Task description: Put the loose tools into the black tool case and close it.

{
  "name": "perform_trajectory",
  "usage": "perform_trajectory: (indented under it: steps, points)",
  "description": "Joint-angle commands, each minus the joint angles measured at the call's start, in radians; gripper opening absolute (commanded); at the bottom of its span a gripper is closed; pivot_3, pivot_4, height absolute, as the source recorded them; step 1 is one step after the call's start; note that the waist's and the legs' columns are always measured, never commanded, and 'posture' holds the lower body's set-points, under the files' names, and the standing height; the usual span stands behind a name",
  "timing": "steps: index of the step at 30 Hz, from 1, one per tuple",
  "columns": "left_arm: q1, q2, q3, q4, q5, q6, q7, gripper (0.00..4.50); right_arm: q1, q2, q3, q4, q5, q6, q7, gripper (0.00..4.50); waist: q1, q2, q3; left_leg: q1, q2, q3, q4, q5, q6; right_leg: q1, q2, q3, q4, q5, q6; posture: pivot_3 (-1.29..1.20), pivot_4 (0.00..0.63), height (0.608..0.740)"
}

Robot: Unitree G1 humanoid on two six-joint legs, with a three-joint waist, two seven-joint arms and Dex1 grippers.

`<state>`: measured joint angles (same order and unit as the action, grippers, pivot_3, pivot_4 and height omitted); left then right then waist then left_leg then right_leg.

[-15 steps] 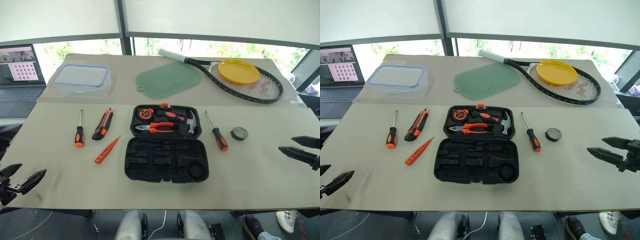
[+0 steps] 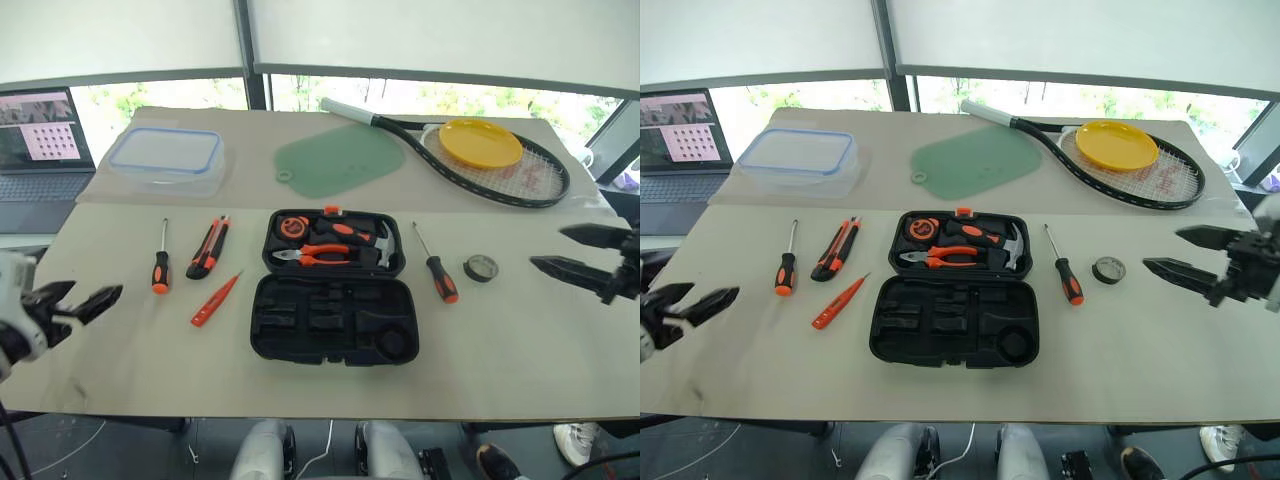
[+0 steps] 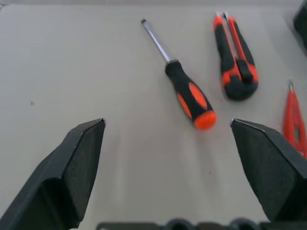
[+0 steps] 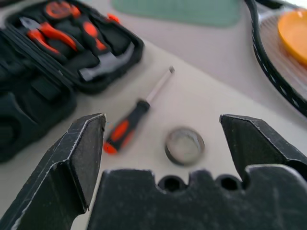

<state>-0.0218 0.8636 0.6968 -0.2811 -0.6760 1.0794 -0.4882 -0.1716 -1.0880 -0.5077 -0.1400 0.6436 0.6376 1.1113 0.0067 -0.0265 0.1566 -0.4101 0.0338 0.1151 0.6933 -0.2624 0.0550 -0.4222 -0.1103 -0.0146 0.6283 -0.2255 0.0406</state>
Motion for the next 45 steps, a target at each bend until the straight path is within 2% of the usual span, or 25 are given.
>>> perform_trajectory:
  steps: [1,6,12,15,18,24,26,27,30,33,35,38,42,45]
  points:
    - [-0.153,0.017,-0.087,0.061,0.003,0.154,0.099,4.5,-0.038,0.008,0.021,-0.176,0.112,0.065,-0.013,4.43,0.001,-0.001,0.0,0.0,0.0,0.0,0.0,0.0,0.0,0.0,0.001,0.0,0.0,0.0,0.0,0.0,0.15,0.738]
    - [-0.345,0.018,-0.285,0.22,0.083,0.145,0.112,4.5,-0.119,0.056,0.133,-0.324,0.207,0.089,-0.037,4.43,0.003,-0.004,0.002,-0.001,-0.001,0.0,0.0,0.001,-0.001,0.0,0.001,0.0,0.0,0.0,0.001,0.0,0.15,0.738]
    - [-0.46,-0.005,-0.472,0.431,0.213,0.052,0.102,4.5,-0.21,0.129,0.251,-0.401,0.218,0.069,-0.081,4.43,0.003,-0.004,0.002,-0.001,-0.001,0.0,0.0,0.002,-0.004,-0.001,0.002,0.0,0.0,0.0,0.0,0.0,0.15,0.738]
    - [-0.501,-0.023,-0.509,0.509,0.25,0.035,0.101,4.5,-0.224,0.144,0.268,-0.412,0.215,0.066,-0.086,4.43,0.006,-0.004,0.002,-0.002,-0.001,0.0,0.001,0.002,-0.004,-0.001,0.001,0.0,0.0,0.0,0.0,0.0,0.15,0.738]
    - [-0.518,-0.043,-0.512,0.553,0.268,0.02,0.1,3.66,-0.219,0.148,0.268,-0.414,0.214,0.064,-0.087,4.5,0.01,-0.004,0.002,-0.002,-0.002,0.0,0.001,0.002,-0.003,-0.001,0.001,-0.001,0.0,0.001,0.0,0.0,0.15,0.738]
    - [-0.506,-0.053,-0.488,0.593,0.291,-0.015,0.092,1.64,-0.186,0.151,0.27,-0.41,0.184,0.044,-0.091,4.5,0.006,-0.004,0.002,0.0,-0.001,0.0,0.001,0.002,-0.002,0.0,0.001,0.0,0.002,0.0,0.0,0.0,0.15,0.738]
    - [-0.512,-0.051,-0.476,0.561,0.295,-0.132,0.055,0.96,-0.172,0.146,0.259,-0.411,0.182,0.045,-0.095,4.5,0.004,-0.003,0.002,0.0,-0.001,0.0,0.0,0.002,-0.002,0.0,0.001,0.0,0.002,0.0,0.0,0.0,0.15,0.738]
    - [-0.516,-0.05,-0.473,0.539,0.295,-0.192,0.032,0.8,-0.165,0.143,0.253,-0.411,0.182,0.046,-0.098,4.5,0.004,-0.004,0.002,0.001,-0.001,0.0,0.0,0.002,-0.002,0.0,0.001,0.0,0.002,0.0,0.0,0.0,0.15,0.738]
    - [-0.556,-0.06,-0.471,0.444,0.27,-0.348,-0.078,0.79,-0.136,0.133,0.225,-0.417,0.187,0.055,-0.107,4.5,0.007,-0.007,0.003,-0.002,0.0,0.0,0.001,0.002,-0.003,-0.002,0.002,-0.001,0.002,0.001,-0.001,0.0,0.15,0.738]
    - [-0.61,-0.06,-0.528,0.352,0.263,-0.463,-0.215,0.79,-0.089,0.122,0.185,-0.436,0.2,0.067,-0.112,4.5,0.018,-0.008,0.004,-0.006,-0.001,-0.002,0.003,0.003,-0.005,-0.002,0.0,-0.004,0.0,0.001,0.0,0.0,0.15,0.738]
    - [-0.636,-0.053,-0.609,0.276,0.247,-0.496,-0.357,0.78,-0.046,0.114,0.153,-0.45,0.208,0.073,-0.117,4.5,0.024,-0.008,0.004,-0.007,-0.002,-0.002,0.003,0.003,-0.005,-0.001,-0.002,-0.005,-0.002,0.002,0.001,0.0,0.15,0.738]
    - [-0.662,-0.019,-0.884,0.169,0.332,-0.635,-0.684,0.78,0.051,0.104,0.09,-0.478,0.203,0.079,-0.119,4.5,0.03,-0.007,0.003,-0.007,-0.003,0.0,0.003,0.003,-0.004,0.0,-0.002,-0.004,-0.004,0.003,0.003,0.0,0.15,0.738]
    - [-0.704,-0.031,-1.032,0.228,0.457,-0.772,-0.797,0.78,0.107,0.113,0.066,-0.501,0.2,0.07,-0.148,4.5,0.016,-0.005,0.002,-0.007,-0.005,0.004,0.004,0.002,-0.002,-0.001,0.0,-0.001,-0.007,0.002,0.006,0.0,0.15,0.738]
    - [-0.772,-0.084,-1.107,0.327,0.549,-0.831,-0.813,0.78,0.13,0.124,0.054,-0.52,0.207,0.073,-0.179,4.5,0.007,-0.005,0.002,-0.007,-0.003,0.002,0.004,-0.001,0.002,-0.002,0.004,-0.001,-0.005,0.002,0.004,0.0,0.15,0.738]
